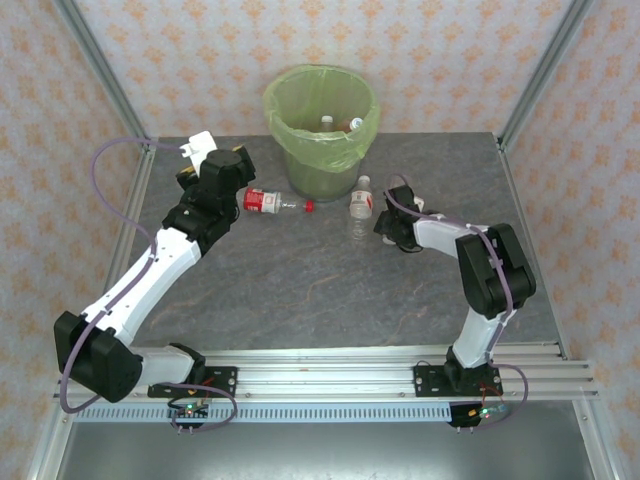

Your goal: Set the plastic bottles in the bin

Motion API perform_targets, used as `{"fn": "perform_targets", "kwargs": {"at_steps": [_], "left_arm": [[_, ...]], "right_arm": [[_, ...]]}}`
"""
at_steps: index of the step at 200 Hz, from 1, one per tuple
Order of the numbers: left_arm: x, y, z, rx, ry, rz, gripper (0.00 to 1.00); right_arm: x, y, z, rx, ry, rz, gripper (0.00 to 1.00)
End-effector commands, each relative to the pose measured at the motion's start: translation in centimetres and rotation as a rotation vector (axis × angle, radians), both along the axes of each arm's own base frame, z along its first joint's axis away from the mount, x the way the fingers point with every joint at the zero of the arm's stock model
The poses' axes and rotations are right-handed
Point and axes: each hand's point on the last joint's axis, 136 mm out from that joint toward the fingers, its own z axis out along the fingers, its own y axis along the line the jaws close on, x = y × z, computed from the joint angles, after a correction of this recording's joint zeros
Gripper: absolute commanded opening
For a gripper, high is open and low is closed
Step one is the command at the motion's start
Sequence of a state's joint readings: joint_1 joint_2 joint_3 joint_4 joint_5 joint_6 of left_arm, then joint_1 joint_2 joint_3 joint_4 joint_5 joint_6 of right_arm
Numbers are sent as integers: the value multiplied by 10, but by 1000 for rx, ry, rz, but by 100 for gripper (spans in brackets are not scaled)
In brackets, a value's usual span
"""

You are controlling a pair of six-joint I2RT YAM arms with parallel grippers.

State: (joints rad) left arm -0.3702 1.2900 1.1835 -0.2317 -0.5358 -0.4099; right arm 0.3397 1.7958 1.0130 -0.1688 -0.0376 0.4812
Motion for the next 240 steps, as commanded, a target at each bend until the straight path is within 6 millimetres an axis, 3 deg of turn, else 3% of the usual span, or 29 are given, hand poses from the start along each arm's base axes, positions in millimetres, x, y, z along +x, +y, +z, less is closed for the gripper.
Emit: {"fn": "perform_targets", "kwargs": {"at_steps": [1,78,132,219,240], "left_arm": [[0,8,7,24,7,30,100],[0,7,1,28,30,30,100],[3,5,-2,25,40,24,100],[5,4,-6,24,51,23,100],[6,4,-8,23,54,22,100]], "right_arm": [[7,-1,-2,-46,5,18,64],[2,-12,-9,-104,1,6,57],[0,-18,-1,-135,-34,15,41],[0,-24,21,-120,-194,1,0],[-1,-28,31,-123,-241,-19,0]]}}
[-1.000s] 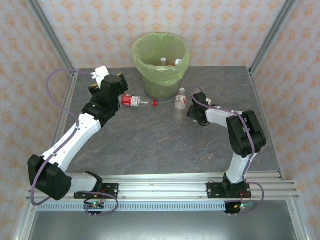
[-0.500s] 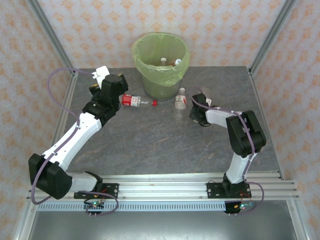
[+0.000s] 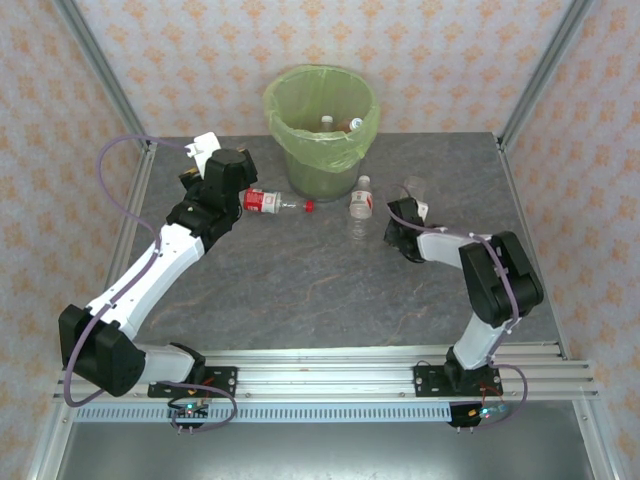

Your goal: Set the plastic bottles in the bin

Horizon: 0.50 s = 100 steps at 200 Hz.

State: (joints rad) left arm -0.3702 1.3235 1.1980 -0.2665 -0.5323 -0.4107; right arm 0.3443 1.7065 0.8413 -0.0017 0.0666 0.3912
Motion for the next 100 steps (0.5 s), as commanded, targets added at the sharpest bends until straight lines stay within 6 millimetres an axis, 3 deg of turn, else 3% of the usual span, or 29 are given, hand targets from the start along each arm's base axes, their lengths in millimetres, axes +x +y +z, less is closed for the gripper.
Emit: {"fn": "perform_targets", "kwargs": {"at_steps": [1,100], "left_arm": [[1,6,5,7,3,24,100],[5,-3,1,-21,-9,-25,100]], "right_arm": [[12,-7,31,-14,-138,-35,0],[10,-1,78,80,-342,6,0]]}}
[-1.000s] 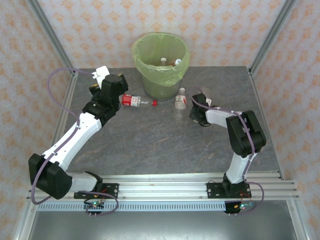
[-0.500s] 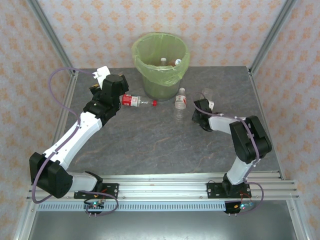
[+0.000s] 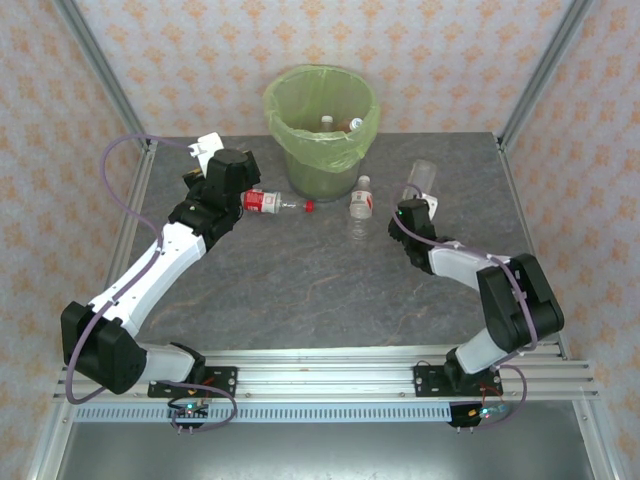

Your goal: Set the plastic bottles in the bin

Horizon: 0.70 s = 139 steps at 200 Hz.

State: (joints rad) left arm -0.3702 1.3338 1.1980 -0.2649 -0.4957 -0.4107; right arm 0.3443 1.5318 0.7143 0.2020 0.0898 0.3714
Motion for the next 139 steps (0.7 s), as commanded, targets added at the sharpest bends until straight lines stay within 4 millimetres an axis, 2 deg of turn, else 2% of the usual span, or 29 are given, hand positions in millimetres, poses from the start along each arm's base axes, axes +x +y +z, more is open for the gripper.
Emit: {"fn": "perform_targets", "kwargs": {"at_steps": [1,75,139], "left_arm": [[2,3,6,-8,-23,7,100],[0,12,5,-14,-51,72,100],[0,12,4,-42,-83,77,100]], "right_arm": [[4,2,26,26,-105,8,0],[2,5,75,28,-249,66,0],[-1,21,126,-26,-338,219,0]]}}
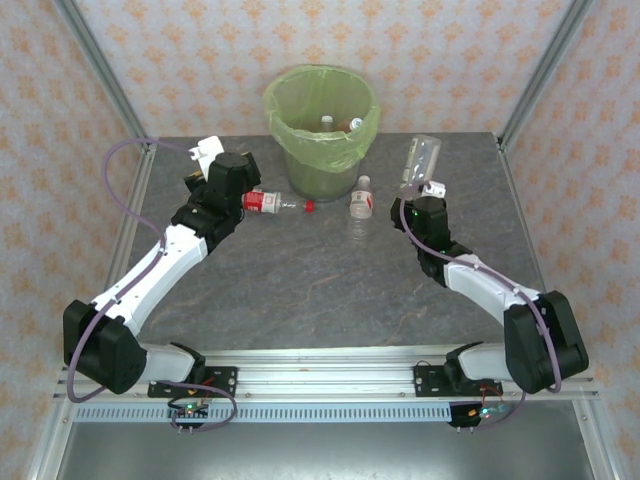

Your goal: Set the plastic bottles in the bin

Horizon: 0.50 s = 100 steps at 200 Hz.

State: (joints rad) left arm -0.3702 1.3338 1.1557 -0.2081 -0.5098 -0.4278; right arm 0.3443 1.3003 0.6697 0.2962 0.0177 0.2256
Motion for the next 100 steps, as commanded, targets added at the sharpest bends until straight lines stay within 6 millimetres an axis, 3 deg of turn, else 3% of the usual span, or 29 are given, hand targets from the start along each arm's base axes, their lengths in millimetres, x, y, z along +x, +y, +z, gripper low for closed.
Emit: {"fn": "perform_targets", "kwargs": {"at_steps": [1,52,100], "left_arm": [[-1,11,12,-28,-61,59,100],[-5,11,11,-23,-60,46,100],[-13,14,11,-11,-64,42,100]], "right_arm": [[3,10,39,-38,-82,81,0],[11,8,75,-217,-148,127,0],[25,22,131,-337,-245,215,0]]}}
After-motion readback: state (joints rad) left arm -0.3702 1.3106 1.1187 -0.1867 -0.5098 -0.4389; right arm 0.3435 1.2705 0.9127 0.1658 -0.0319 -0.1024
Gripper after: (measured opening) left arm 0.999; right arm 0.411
